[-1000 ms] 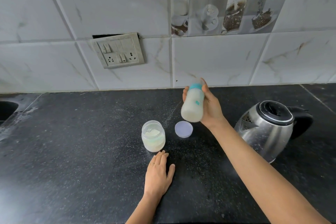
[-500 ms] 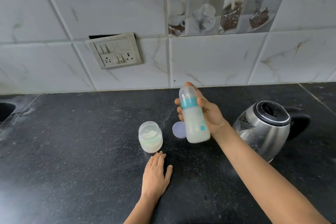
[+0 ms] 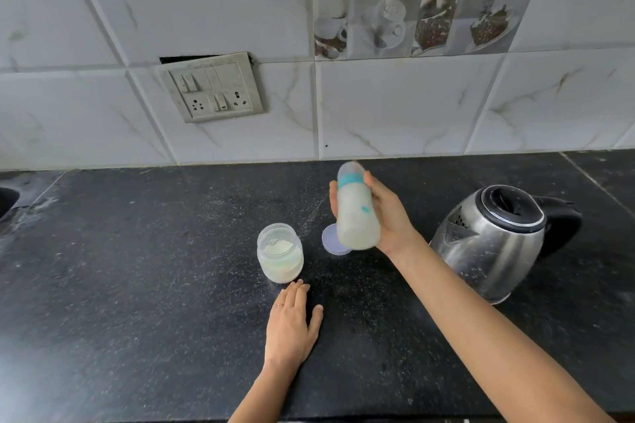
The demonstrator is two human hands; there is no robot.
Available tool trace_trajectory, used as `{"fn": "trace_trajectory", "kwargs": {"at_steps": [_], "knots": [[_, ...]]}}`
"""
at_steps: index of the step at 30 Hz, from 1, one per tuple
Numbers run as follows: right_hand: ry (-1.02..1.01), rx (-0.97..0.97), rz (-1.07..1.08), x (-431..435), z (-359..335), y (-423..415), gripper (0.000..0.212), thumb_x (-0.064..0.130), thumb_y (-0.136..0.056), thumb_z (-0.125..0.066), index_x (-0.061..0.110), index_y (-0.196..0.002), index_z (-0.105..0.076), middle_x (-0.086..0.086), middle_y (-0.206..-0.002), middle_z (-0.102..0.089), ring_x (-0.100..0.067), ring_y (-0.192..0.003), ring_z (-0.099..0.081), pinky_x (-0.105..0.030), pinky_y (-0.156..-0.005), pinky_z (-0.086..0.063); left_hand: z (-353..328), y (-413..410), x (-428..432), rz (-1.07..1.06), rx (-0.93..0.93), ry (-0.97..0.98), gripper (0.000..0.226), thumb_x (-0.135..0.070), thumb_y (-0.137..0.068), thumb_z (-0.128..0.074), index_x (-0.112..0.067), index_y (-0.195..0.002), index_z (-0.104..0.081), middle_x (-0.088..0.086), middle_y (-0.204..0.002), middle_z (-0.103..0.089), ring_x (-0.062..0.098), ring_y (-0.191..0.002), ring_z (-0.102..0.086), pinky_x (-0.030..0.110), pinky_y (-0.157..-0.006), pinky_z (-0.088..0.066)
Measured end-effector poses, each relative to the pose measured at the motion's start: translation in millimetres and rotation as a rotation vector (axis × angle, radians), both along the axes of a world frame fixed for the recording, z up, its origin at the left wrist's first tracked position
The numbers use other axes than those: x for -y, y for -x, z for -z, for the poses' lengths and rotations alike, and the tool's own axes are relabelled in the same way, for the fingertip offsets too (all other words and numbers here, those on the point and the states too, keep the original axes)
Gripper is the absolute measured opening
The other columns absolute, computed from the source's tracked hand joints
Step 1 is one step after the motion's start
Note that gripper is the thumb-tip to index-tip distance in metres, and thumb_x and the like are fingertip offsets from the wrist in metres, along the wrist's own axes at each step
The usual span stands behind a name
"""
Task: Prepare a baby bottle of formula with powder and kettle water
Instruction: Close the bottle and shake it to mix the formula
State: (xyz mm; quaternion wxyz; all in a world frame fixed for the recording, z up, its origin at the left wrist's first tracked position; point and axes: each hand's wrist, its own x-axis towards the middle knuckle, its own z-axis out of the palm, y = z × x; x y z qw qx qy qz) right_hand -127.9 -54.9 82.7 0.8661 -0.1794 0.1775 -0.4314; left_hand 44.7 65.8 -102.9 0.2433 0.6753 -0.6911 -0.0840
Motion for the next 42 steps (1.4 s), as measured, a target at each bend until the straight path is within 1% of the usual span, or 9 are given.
{"fn": "trace_trajectory", "kwargs": {"at_steps": [4,10,16,21,26,31,34,39,42], "knots": [[0.307,-0.010,-0.113,1.3,-1.8,2.0,0.045,0.022,-0.086,-0.063,0.025,-0.130,-0.053,-0.020,-0.112,-0.059,-0.029,-0.091,-0.063,-0.040,-0.081,-0.056,-0.4,-1.3,-0.8,0.008,-0.002,-0.001,0.045,-0.040,-0.093,-0.051,-0.013,-0.129,-0.053,0.002,-0.138,-0.051,0.017,-0.132,-0.042,0.030,-0.114,-0.026],[-0.162,-0.234,0.280,19.3,-3.0,-12.2,0.024,0.028,-0.101,-0.045,0.005,-0.108,-0.045,-0.021,-0.101,-0.055,-0.034,-0.091,-0.060,-0.052,-0.084,-0.050,-0.6,-2.9,-1.0,0.020,-0.004,-0.010,0.046,-0.041,-0.093,-0.049,-0.014,-0.129,-0.052,0.001,-0.138,-0.051,0.016,-0.133,-0.040,0.032,-0.113,-0.028],[-0.225,-0.202,0.243,14.4,1.1,-11.1,0.021,0.026,-0.101,-0.046,0.005,-0.099,-0.049,-0.025,-0.099,-0.057,-0.039,-0.073,-0.068,-0.056,-0.075,-0.050,0.2,-3.9,0.3,0.024,-0.012,0.006,0.044,-0.041,-0.093,-0.049,-0.015,-0.127,-0.053,0.001,-0.136,-0.053,0.016,-0.131,-0.042,0.033,-0.112,-0.029],[-0.224,-0.215,0.228,14.8,-0.1,-10.5,0.020,0.026,-0.101,-0.047,0.006,-0.100,-0.048,-0.025,-0.105,-0.055,-0.038,-0.101,-0.060,-0.055,-0.082,-0.050,1.0,-3.9,-0.6,0.025,-0.012,0.008,0.045,-0.042,-0.093,-0.048,-0.015,-0.128,-0.053,0.002,-0.137,-0.052,0.017,-0.131,-0.042,0.032,-0.113,-0.028],[-0.099,-0.275,0.245,18.3,1.3,-7.0,0.016,0.023,-0.097,-0.052,0.008,-0.102,-0.051,-0.016,-0.096,-0.057,-0.030,-0.088,-0.062,-0.047,-0.073,-0.056,1.3,-4.3,-0.6,0.025,-0.014,0.006,0.044,-0.042,-0.093,-0.048,-0.015,-0.128,-0.053,0.002,-0.137,-0.053,0.017,-0.131,-0.042,0.031,-0.113,-0.028],[0.123,-0.102,0.048,14.9,3.6,4.1,0.040,0.013,-0.090,-0.053,0.022,-0.128,-0.048,-0.022,-0.110,-0.061,-0.032,-0.094,-0.066,-0.046,-0.082,-0.056,1.1,-4.2,-0.3,0.027,-0.012,0.009,0.044,-0.041,-0.093,-0.049,-0.014,-0.128,-0.053,0.002,-0.137,-0.052,0.017,-0.132,-0.042,0.031,-0.113,-0.028],[0.337,-0.386,0.267,22.7,3.9,5.8,0.050,-0.004,-0.088,-0.054,0.026,-0.126,-0.043,-0.019,-0.124,-0.048,-0.034,-0.096,-0.064,-0.050,-0.087,-0.054,1.4,-4.7,-1.0,0.025,-0.011,0.005,0.045,-0.041,-0.093,-0.048,-0.014,-0.128,-0.053,0.002,-0.138,-0.052,0.017,-0.132,-0.041,0.032,-0.113,-0.028],[0.238,-0.257,0.267,23.8,9.5,15.2,0.048,0.001,-0.086,-0.054,0.024,-0.126,-0.042,-0.017,-0.109,-0.055,-0.034,-0.094,-0.066,-0.051,-0.081,-0.056,2.0,-4.8,-1.4,0.023,-0.012,0.006,0.045,-0.042,-0.093,-0.048,-0.015,-0.129,-0.053,0.001,-0.139,-0.051,0.016,-0.133,-0.040,0.031,-0.113,-0.028],[0.314,-0.413,0.333,25.5,9.7,16.2,0.048,-0.005,-0.087,-0.054,0.026,-0.122,-0.041,-0.013,-0.118,-0.048,-0.035,-0.096,-0.065,-0.053,-0.090,-0.052,2.4,-5.3,-1.4,0.026,-0.010,0.000,0.045,-0.042,-0.093,-0.048,-0.014,-0.129,-0.052,0.001,-0.139,-0.051,0.016,-0.133,-0.040,0.031,-0.114,-0.027]]}}
